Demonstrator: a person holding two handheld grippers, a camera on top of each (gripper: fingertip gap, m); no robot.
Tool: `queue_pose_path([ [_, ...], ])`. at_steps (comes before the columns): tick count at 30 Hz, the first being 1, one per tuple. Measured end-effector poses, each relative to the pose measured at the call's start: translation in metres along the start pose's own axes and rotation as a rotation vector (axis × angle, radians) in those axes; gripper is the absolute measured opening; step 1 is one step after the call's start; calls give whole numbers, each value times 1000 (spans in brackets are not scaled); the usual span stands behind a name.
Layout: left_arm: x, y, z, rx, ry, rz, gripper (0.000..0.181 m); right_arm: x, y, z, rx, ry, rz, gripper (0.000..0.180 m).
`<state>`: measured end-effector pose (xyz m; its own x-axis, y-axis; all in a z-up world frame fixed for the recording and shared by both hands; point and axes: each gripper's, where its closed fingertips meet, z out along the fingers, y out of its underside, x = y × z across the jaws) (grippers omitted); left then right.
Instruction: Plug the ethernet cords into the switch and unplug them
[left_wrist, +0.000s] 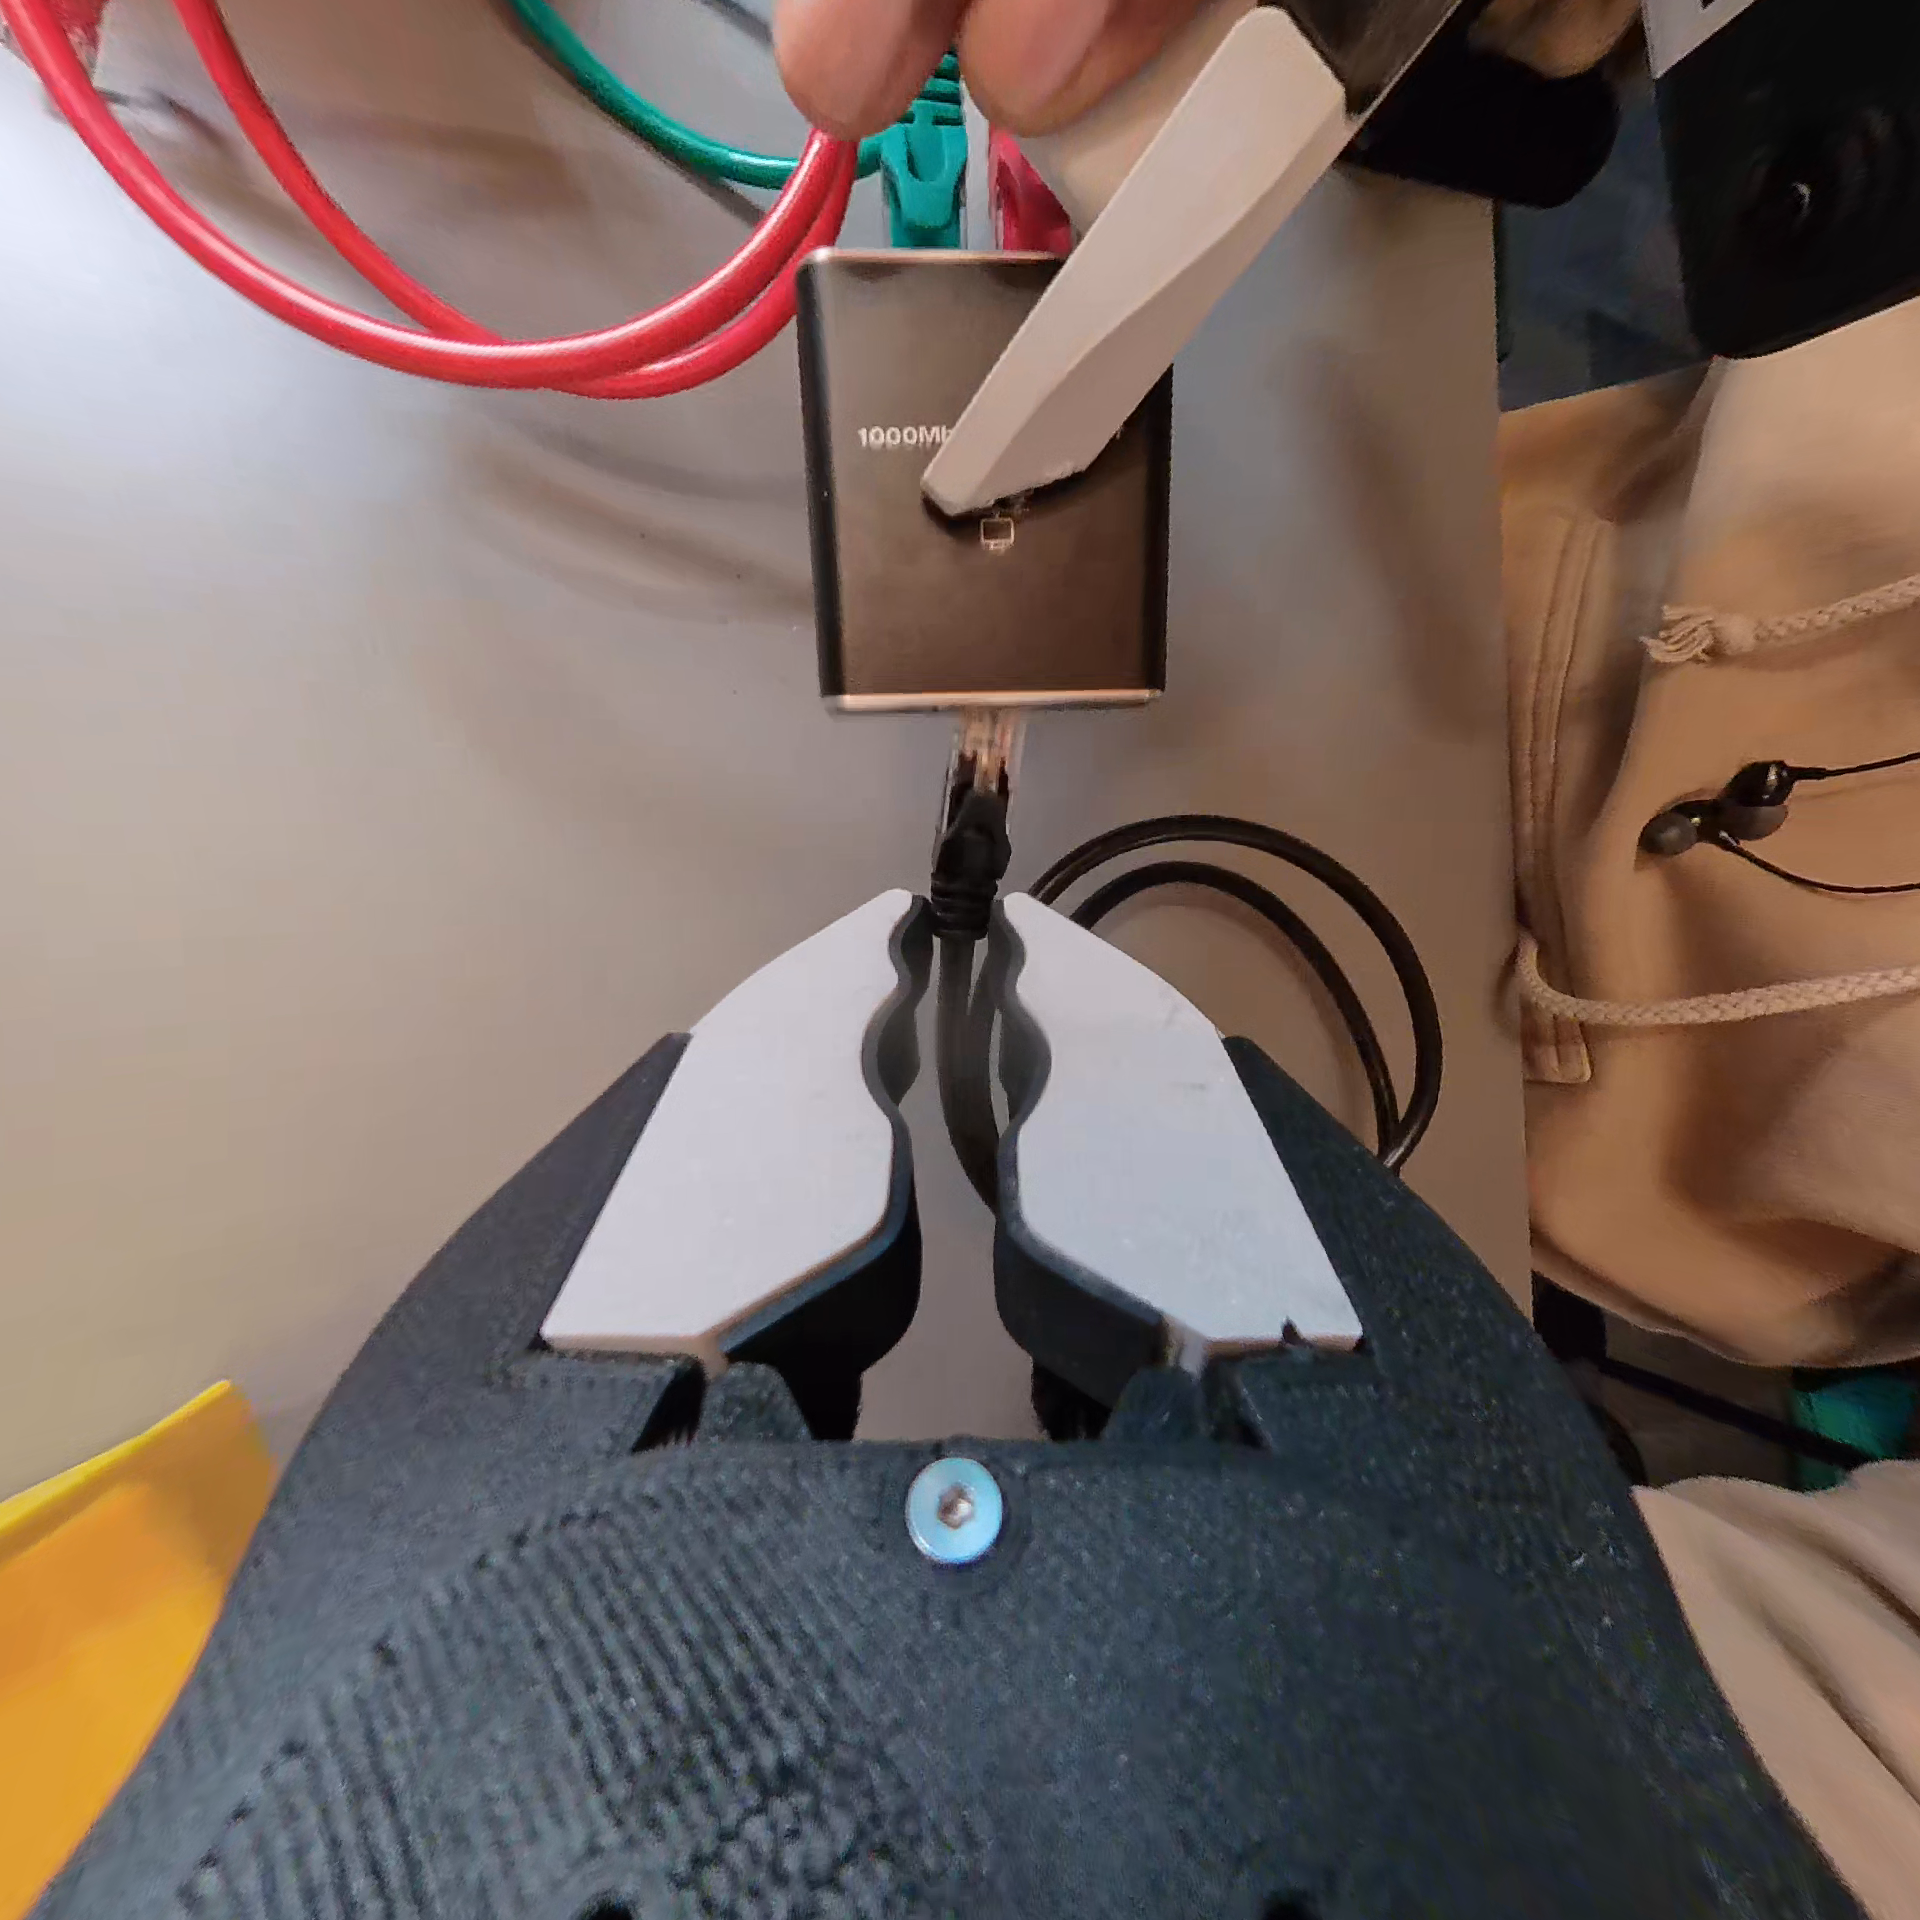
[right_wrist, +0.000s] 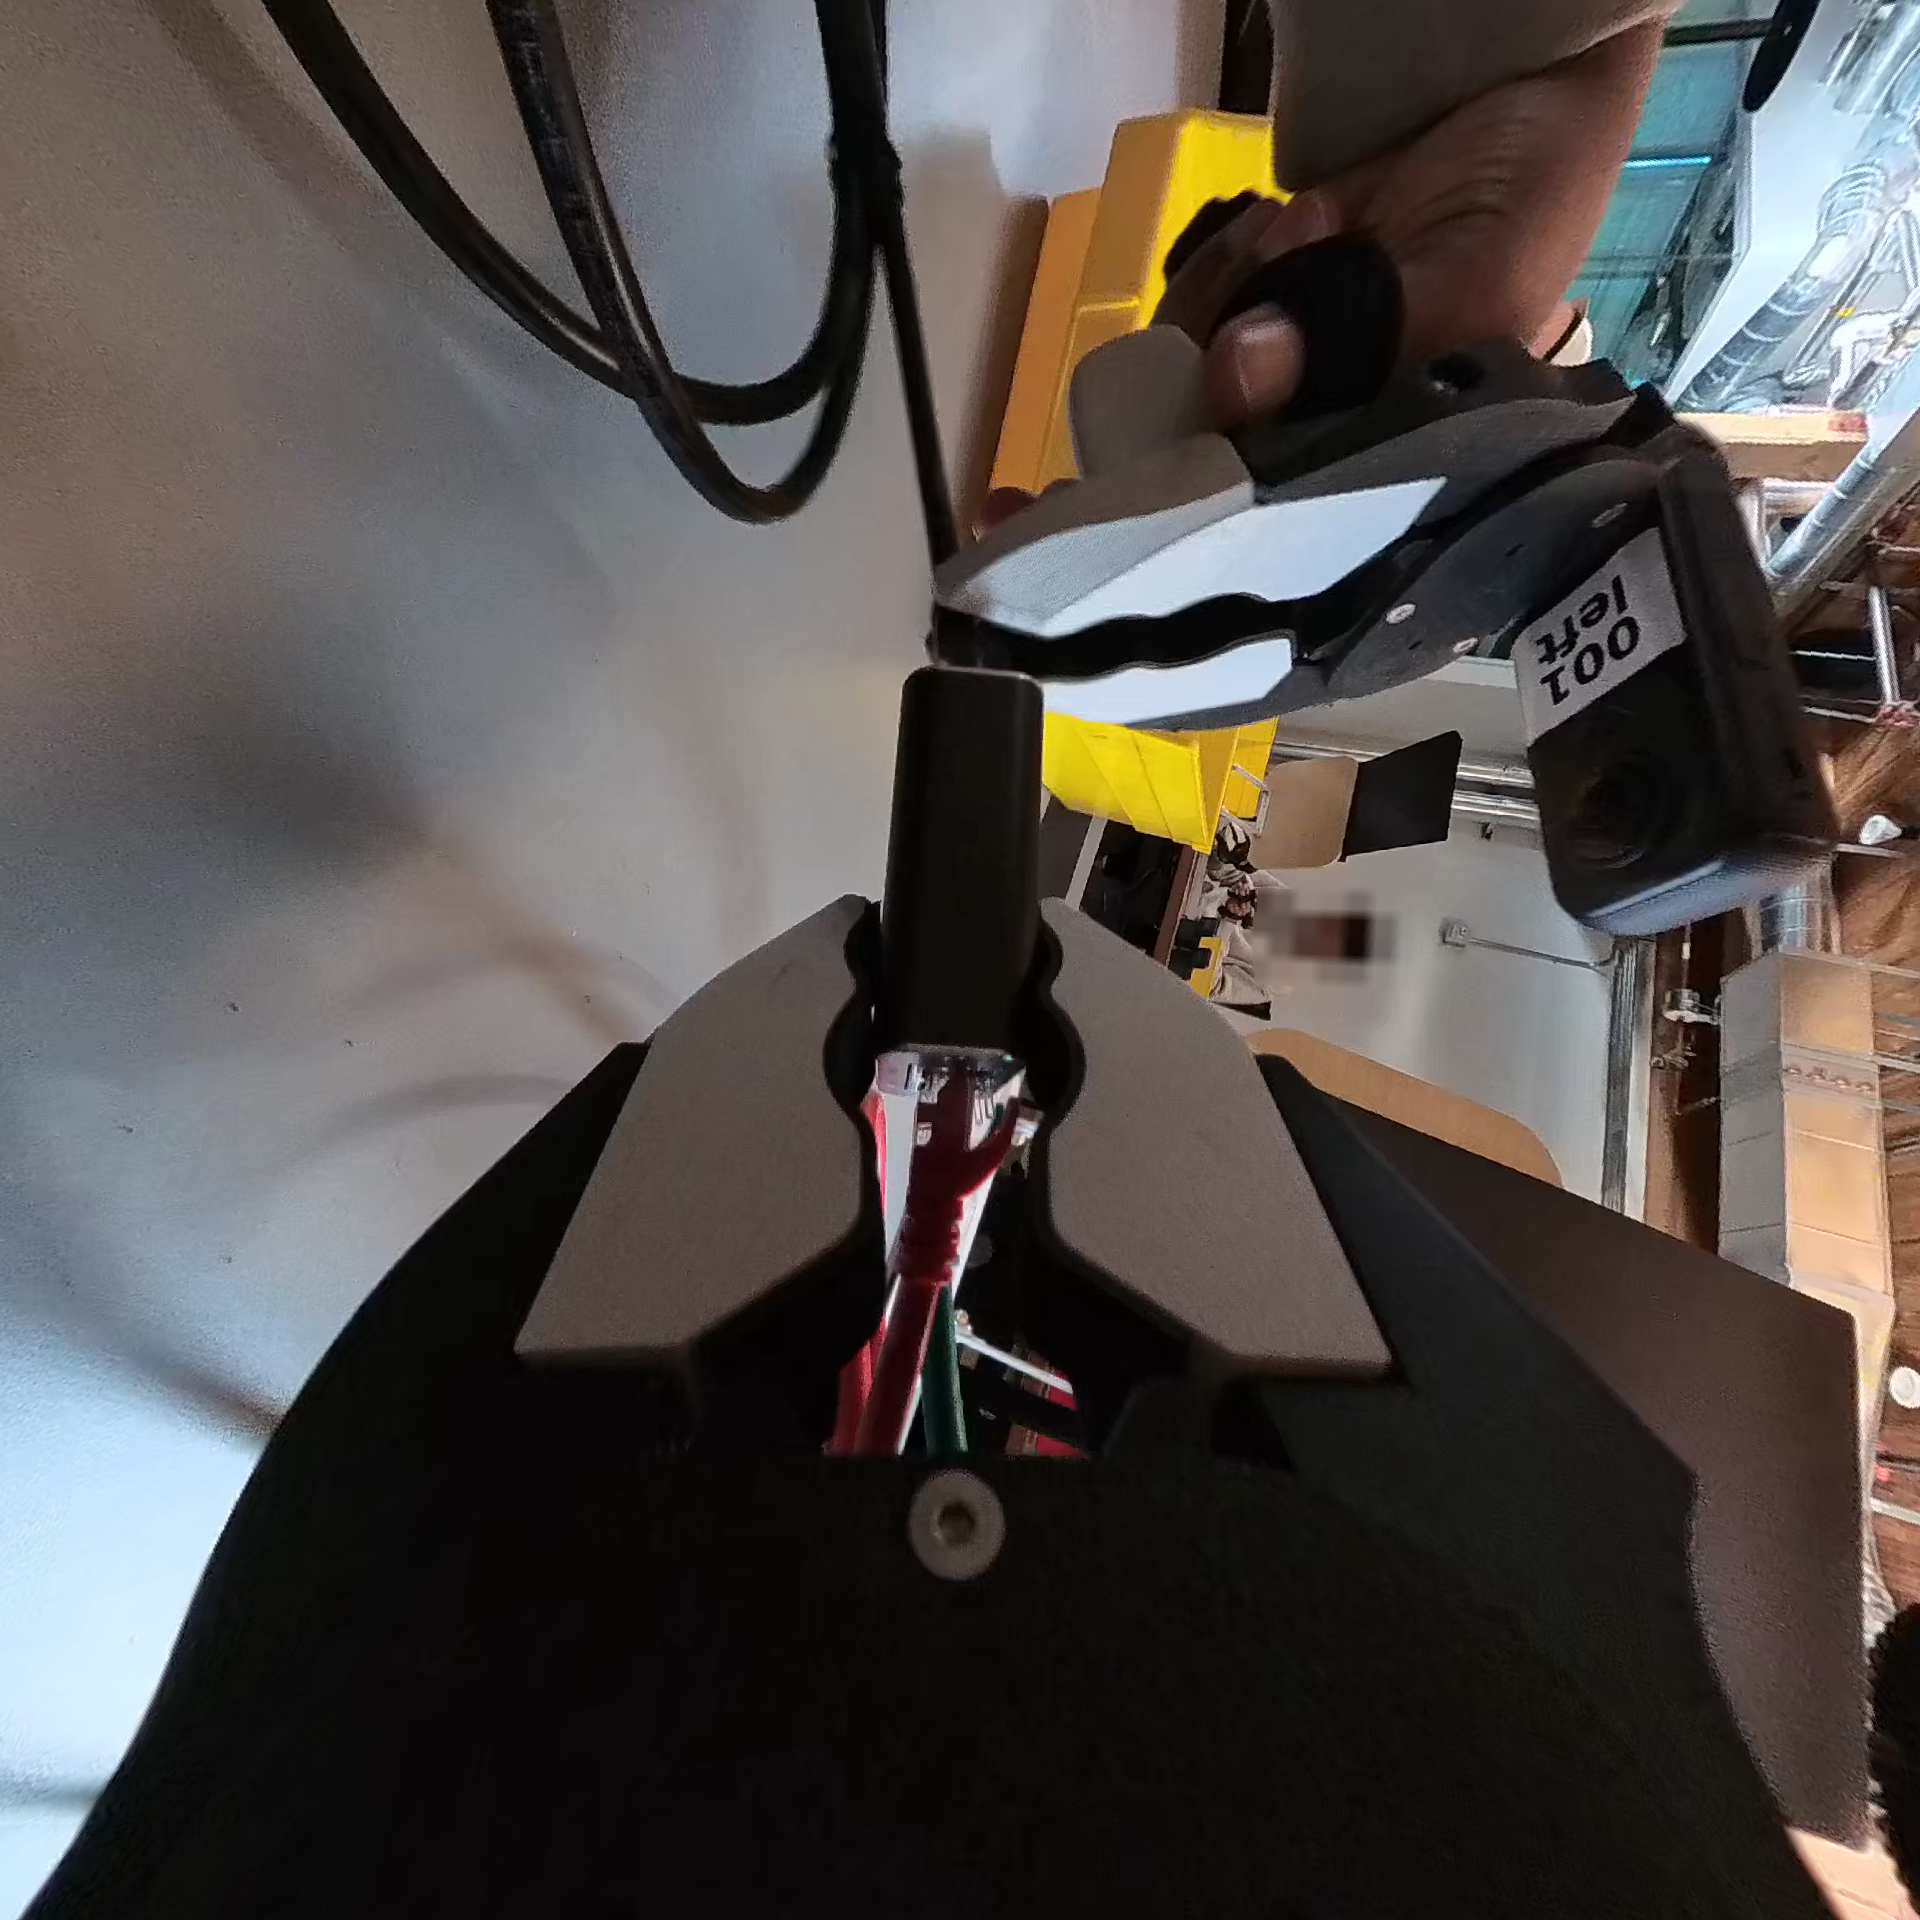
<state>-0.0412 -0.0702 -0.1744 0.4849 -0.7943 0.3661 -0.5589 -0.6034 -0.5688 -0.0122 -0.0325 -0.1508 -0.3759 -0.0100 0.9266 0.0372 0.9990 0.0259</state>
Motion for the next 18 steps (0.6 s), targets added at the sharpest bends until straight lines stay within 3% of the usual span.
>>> queue_pose_path([
  [18, 34, -61, -28, 355, 185, -10, 9, 37, 3, -37, 112, 29, 255, 25],
])
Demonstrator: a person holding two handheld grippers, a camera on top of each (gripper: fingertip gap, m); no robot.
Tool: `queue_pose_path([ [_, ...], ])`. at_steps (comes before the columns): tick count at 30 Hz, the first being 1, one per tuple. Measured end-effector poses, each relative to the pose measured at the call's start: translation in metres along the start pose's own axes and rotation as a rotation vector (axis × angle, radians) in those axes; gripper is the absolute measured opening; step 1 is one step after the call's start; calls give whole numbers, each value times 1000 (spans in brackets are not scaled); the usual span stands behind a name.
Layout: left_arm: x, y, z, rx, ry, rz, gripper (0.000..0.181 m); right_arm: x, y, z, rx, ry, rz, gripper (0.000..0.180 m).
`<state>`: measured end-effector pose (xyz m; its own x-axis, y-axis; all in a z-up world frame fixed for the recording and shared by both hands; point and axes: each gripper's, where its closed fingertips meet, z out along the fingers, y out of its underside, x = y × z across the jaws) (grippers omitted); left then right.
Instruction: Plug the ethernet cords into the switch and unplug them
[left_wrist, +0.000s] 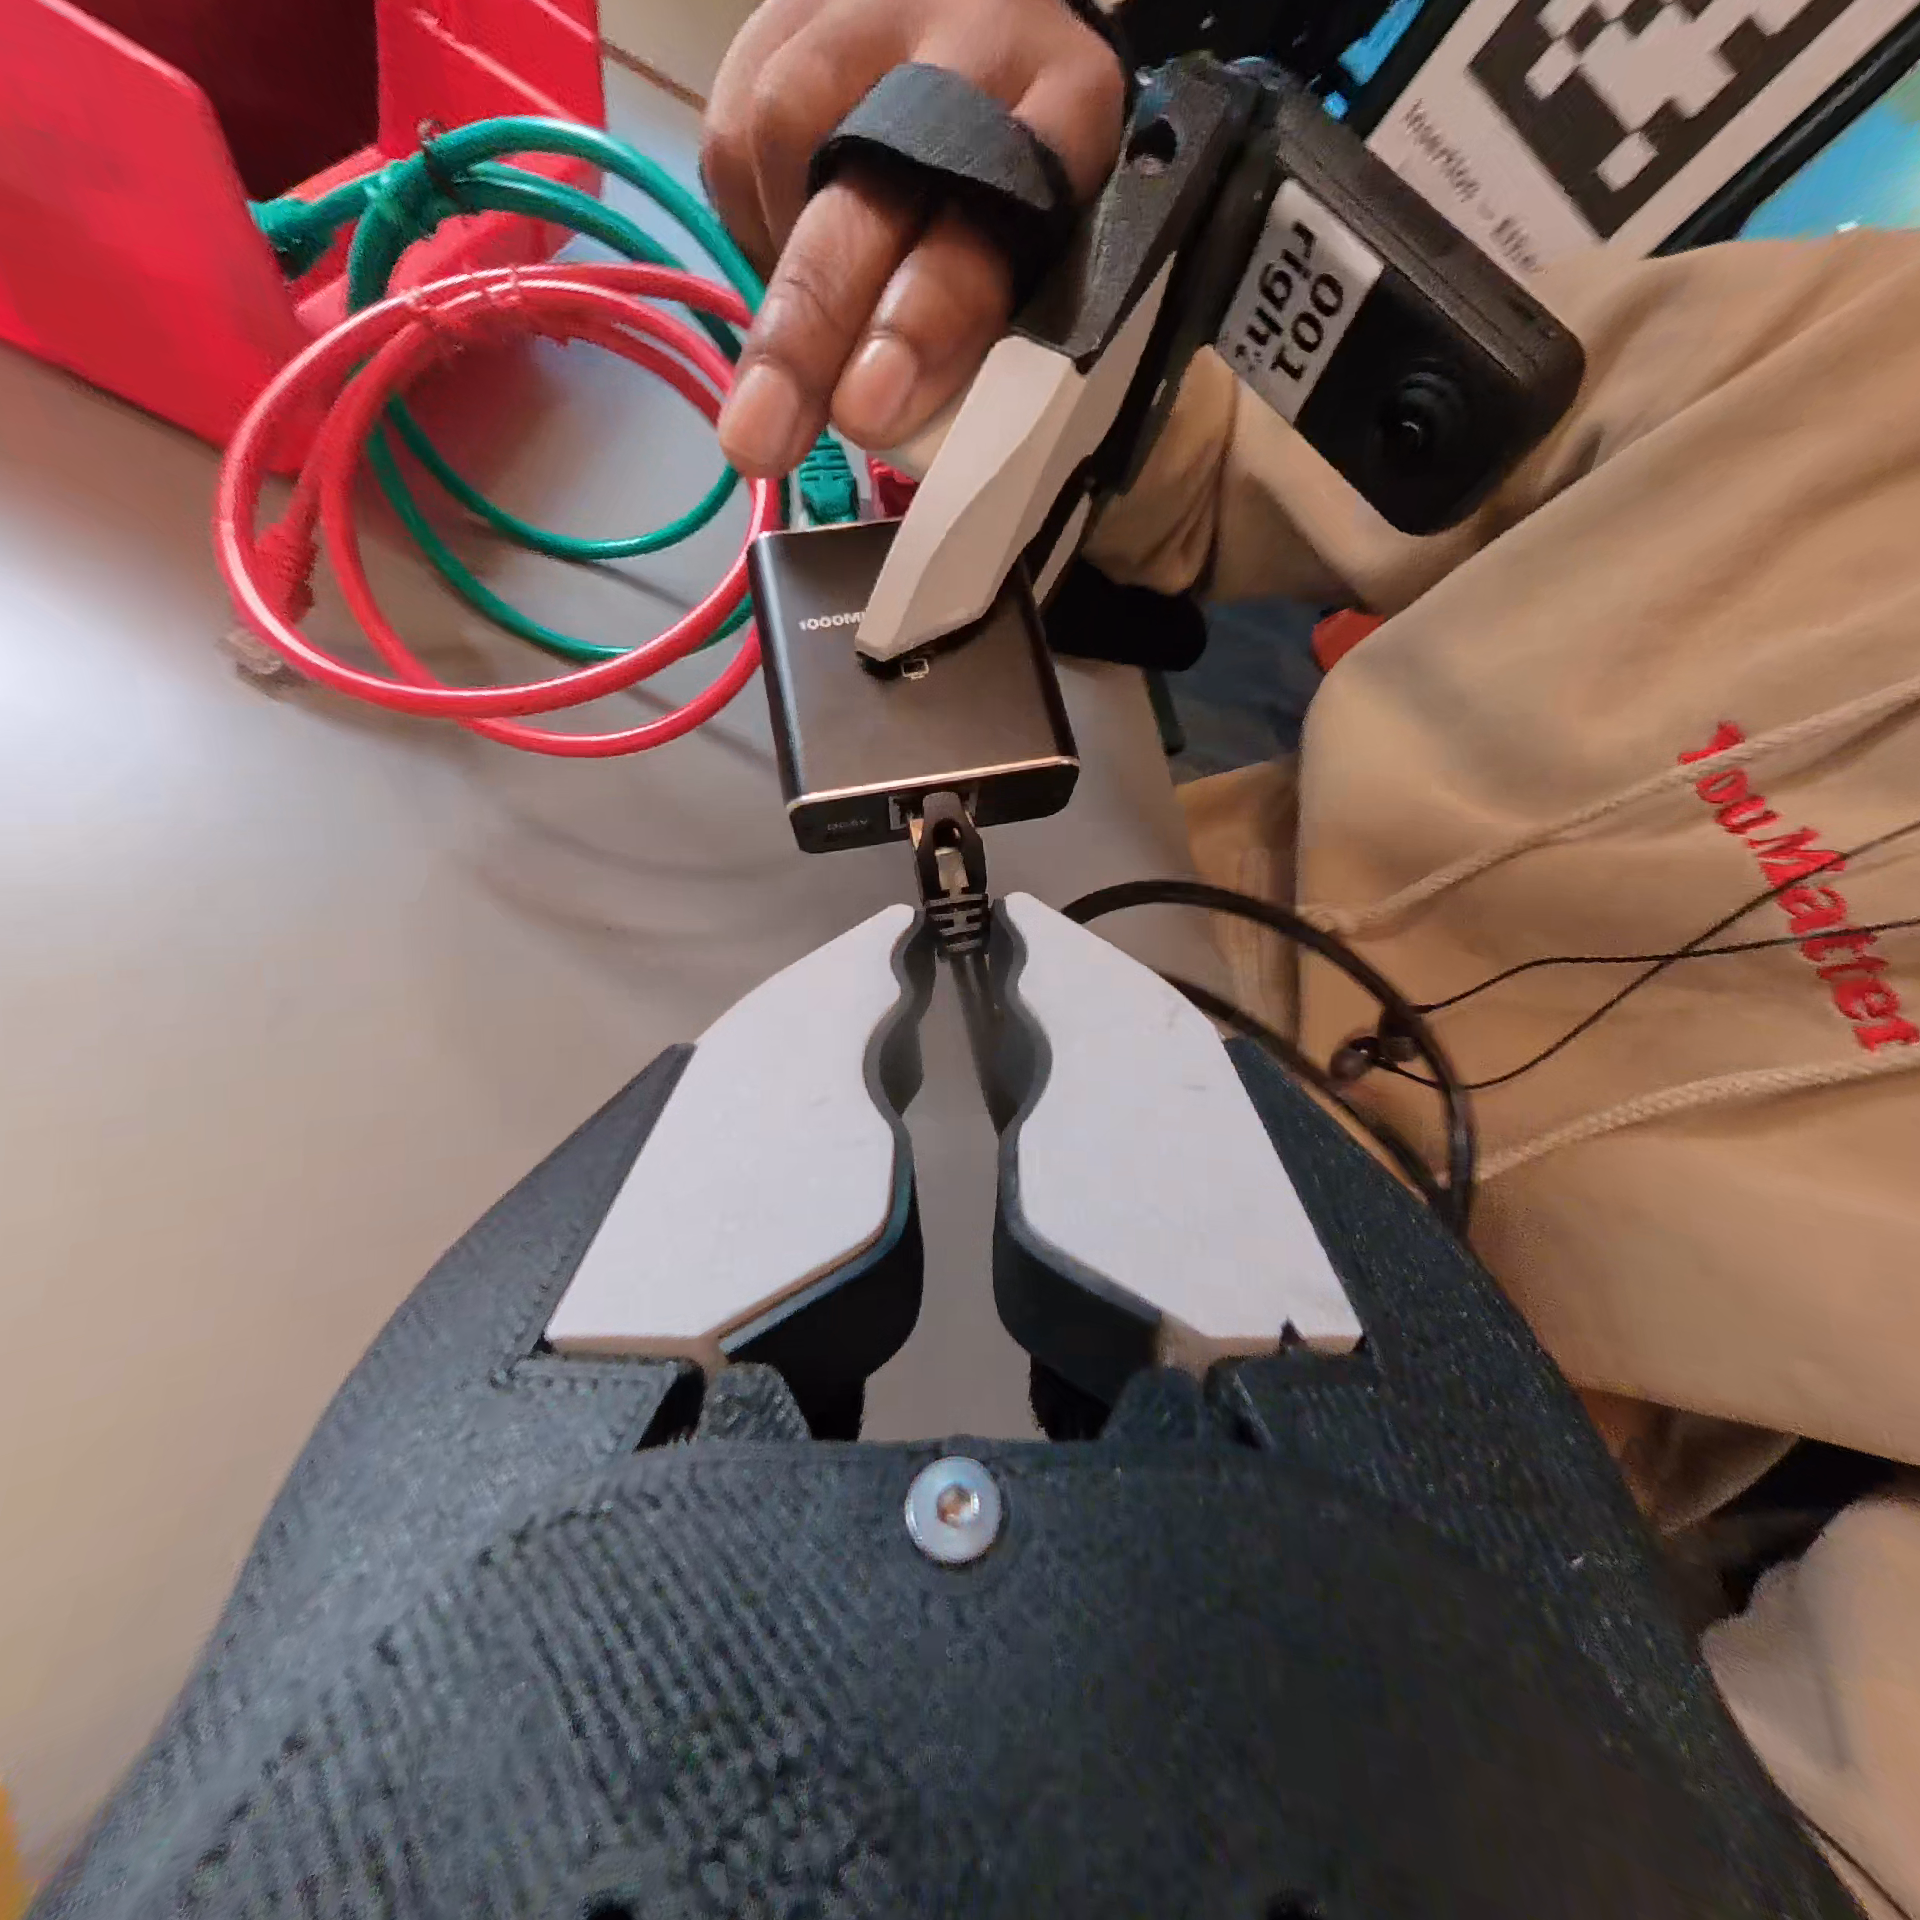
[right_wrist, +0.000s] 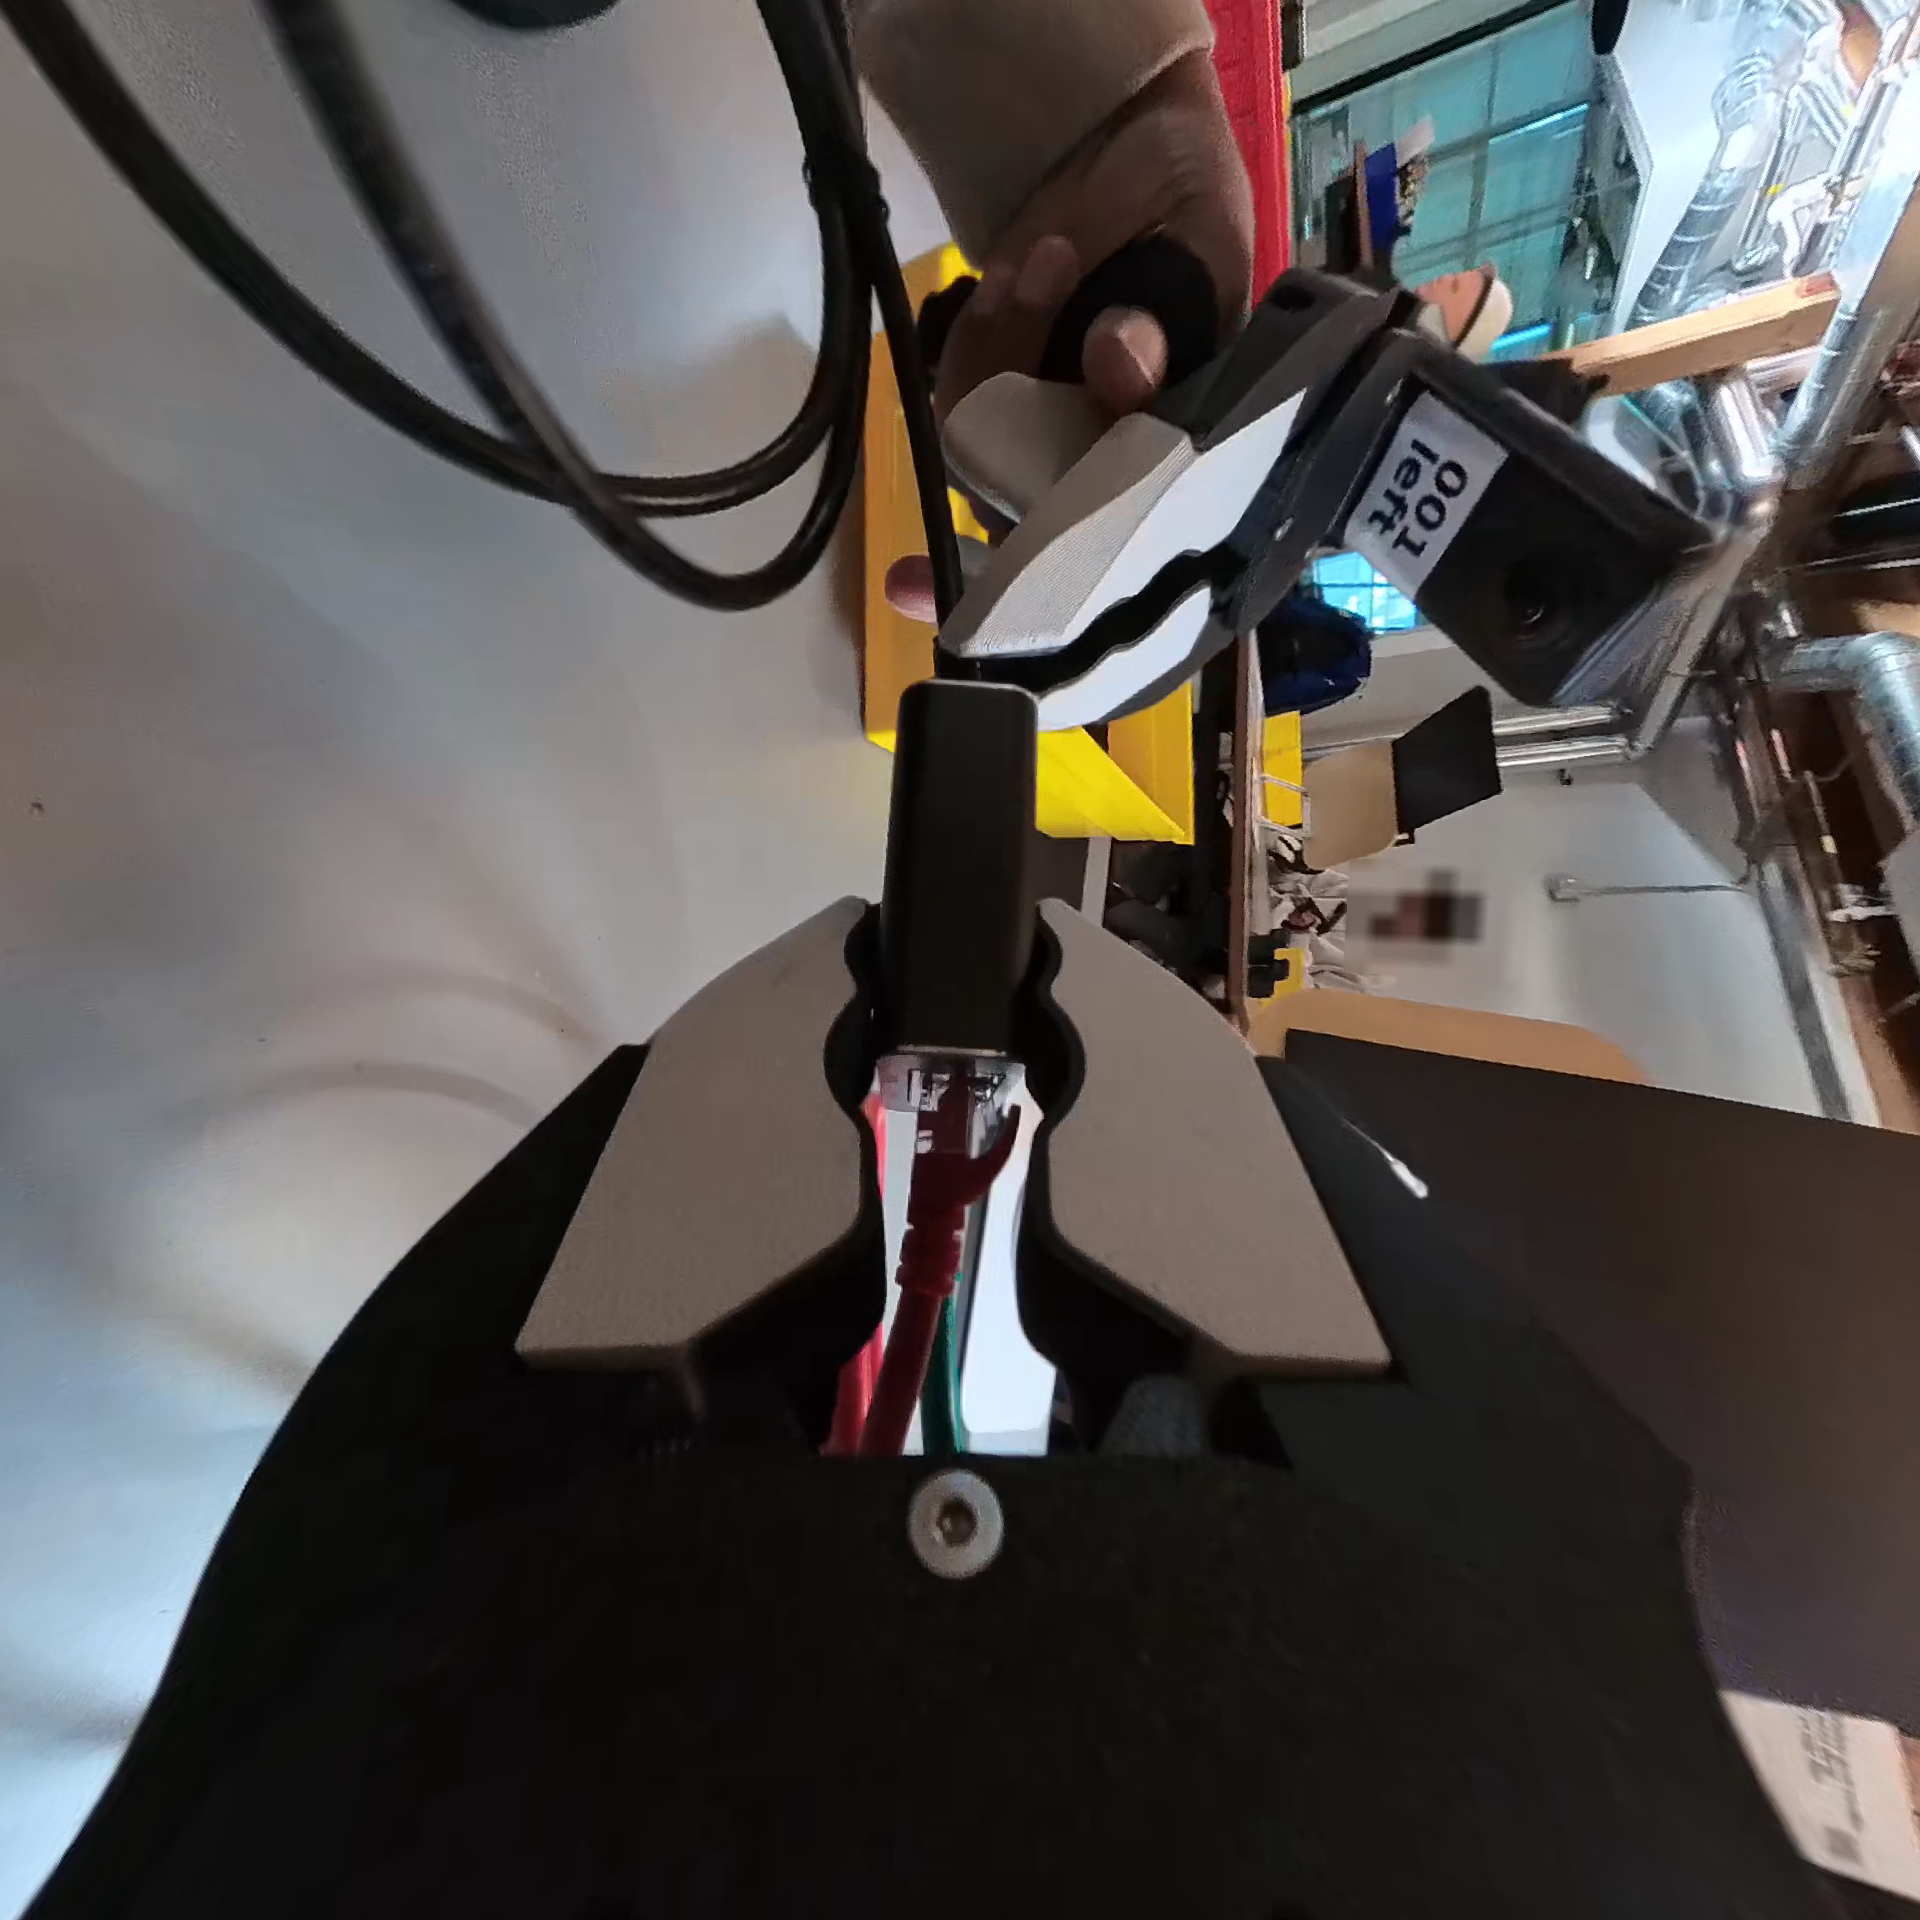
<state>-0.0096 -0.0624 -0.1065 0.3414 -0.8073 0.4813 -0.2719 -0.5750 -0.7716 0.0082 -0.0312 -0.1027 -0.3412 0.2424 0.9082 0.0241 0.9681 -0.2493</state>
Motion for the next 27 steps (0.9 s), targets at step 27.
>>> queue_pose_path([
  [27, 17, -100, -52, 625, -330, 307, 31, 136, 3, -87, 1077, 220, 1522, 25],
])
